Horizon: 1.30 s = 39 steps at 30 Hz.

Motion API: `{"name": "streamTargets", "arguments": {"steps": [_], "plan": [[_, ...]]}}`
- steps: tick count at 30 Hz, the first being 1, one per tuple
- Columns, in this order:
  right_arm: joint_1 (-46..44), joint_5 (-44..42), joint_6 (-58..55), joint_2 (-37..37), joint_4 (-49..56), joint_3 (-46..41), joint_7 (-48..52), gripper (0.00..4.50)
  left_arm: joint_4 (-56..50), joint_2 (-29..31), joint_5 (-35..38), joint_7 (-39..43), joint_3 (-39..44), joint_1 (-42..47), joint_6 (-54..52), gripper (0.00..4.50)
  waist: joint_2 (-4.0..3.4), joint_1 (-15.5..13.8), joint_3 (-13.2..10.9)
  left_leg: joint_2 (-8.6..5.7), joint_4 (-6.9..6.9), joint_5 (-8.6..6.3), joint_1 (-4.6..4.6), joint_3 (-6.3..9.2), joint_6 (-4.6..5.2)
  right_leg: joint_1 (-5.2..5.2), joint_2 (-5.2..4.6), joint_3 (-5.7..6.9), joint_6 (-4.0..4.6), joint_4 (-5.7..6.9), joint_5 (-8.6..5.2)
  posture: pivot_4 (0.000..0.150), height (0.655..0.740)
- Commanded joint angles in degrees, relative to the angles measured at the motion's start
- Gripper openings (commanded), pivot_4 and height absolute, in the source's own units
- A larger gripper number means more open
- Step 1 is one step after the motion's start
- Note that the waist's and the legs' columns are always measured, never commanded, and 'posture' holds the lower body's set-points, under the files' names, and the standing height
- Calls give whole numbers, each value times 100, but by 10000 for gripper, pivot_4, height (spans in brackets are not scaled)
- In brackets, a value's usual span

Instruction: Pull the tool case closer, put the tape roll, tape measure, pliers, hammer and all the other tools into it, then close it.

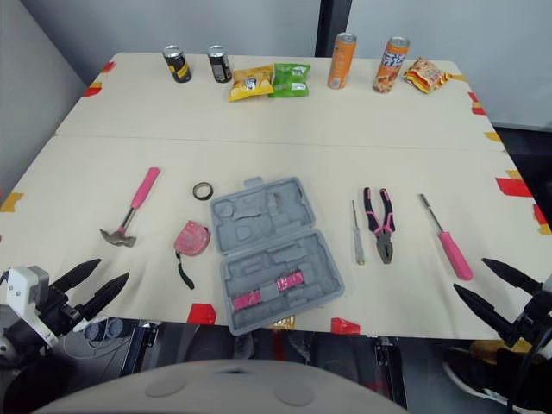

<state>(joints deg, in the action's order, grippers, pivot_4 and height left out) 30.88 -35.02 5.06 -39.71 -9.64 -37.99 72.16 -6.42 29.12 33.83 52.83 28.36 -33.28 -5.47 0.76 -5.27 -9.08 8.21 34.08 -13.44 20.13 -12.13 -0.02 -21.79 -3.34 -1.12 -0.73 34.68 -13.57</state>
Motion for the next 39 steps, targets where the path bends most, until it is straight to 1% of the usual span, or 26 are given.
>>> {"name": "streamTargets", "arguments": {"steps": [1,4,6,9,10,12,15,17,20,22,25,26,27,30,33,34,35,36,39], "plan": [[-58,-84,-31,-98,84,-181,29,44201,-194,61,80,-45,117,37,-91,45000,0,-5,0,0,0,0,0,0,0,0,0,0,0,0,0,1500,7400],[-324,-153,-163,-96,253,-26,11,44201,-556,180,330,-20,-26,357,-412,45000,1,-10,-1,0,0,0,-1,0,0,1,0,0,0,2,0,1500,7400],[-498,-97,-235,-65,491,89,-129,44201,-744,249,358,-2,-120,521,-550,45000,-1,-20,1,0,3,1,-3,0,1,1,0,0,1,11,1,1500,7400],[-709,-2,-418,-84,939,300,-353,44201,-1051,332,282,-32,-276,730,-641,45000,-5,-13,3,0,9,9,-5,1,12,-2,-1,1,1,27,1,1500,7400],[-811,66,-483,-114,1115,415,-456,44201,-1155,368,227,-51,-343,820,-640,45000,-7,0,4,2,9,28,-5,1,42,-2,0,1,1,27,1,1500,7400],[-1125,18,-969,-274,1643,775,-660,44201,-1413,529,153,-47,-556,1034,-780,45000,-9,18,4,3,9,32,-3,1,49,-5,3,1,1,28,1,1500,7400],[-1724,96,-1563,-525,2171,1351,-933,44201,-1691,768,-303,-483,-852,1298,-1083,45000,-11,65,5,4,22,35,-3,1,49,-8,3,1,0,45,1,1500,7400],[-2508,163,-1937,-727,2341,2019,-841,44201,-1787,1109,-316,-199,-1164,1494,-1327,45000,-11,92,6,4,26,35,-3,3,49,-9,3,2,0,52,1,1500,7400],[-3368,400,-2243,-891,2256,2752,-694,44201,-1781,1305,-255,61,-1428,1688,-1410,45000,-14,125,5,6,36,42,1,7,44,-16,5,4,1,66,1,1500,7400],[-4001,795,-2325,-956,1962,3343,-545,39078,-1722,1379,-228,242,-1618,1767,-1484,45000,-14,135,5,7,37,44,3,8,40,-17,5,8,11,70,-5,1500,7400],[-4747,1324,-2326,-990,1520,4153,-138,29081,-1673,1429,-348,397,-1905,1797,-1504,36790,-14,143,5,7,48,45,17,8,37,-31,4,11,30,86,-16,1500,7400],[-4930,1490,-2272,-982,1378,4361,-33,26321,-1652,1432,-402,415,-1987,1814,-1491,33357,-14,143,6,7,53,45,33,10,37,-41,4,13,33,90,-17,1500,7400],[-5086,1679,-2188,-986,1233,4563,77,21951,-1640,1429,-449,420,-2072,1838,-1502,29378,-14,146,6,8,62,45,50,13,37,-55,3,17,34,96,-17,1500,7400],[-5512,2182,-1945,-928,840,5102,349,11700,-1562,1398,-644,370,-2386,1944,-1554,18905,-14,149,7,9,106,46,120,22,37,-111,1,23,38,135,-18,1500,7400],[-5780,2466,-1765,-830,580,5376,485,2114,-1464,1385,-801,338,-2573,2029,-1545,8695,-14,166,7,10,129,47,135,25,40,-124,-3,23,42,158,-16,1500,7400],[-5886,2638,-1670,-797,466,5517,526,0,-1436,1351,-897,282,-2680,2068,-1540,5096,-14,176,7,10,133,47,133,26,41,-123,-3,23,43,163,-16,1500,7400],[-5972,2771,-1588,-766,368,5628,560,0,-1410,1317,-973,241,-2764,2102,-1527,1082,-14,190,7,11,143,47,133,26,41,-123,-3,23,44,173,-16,1500,7400],[-6039,2874,-1545,-716,292,5704,552,0,-1391,1272,-1026,185,-2833,2135,-1538,461,-14,200,8,12,150,47,133,28,41,-125,-3,23,44,183,-16,1500,7400],[-6148,3082,-1493,-620,178,5835,563,0,-1347,1203,-1140,104,-2961,2198,-1555,461,-14,227,8,13,154,47,130,30,41,-124,-3,23,50,194,-19,1500,7400]]}}
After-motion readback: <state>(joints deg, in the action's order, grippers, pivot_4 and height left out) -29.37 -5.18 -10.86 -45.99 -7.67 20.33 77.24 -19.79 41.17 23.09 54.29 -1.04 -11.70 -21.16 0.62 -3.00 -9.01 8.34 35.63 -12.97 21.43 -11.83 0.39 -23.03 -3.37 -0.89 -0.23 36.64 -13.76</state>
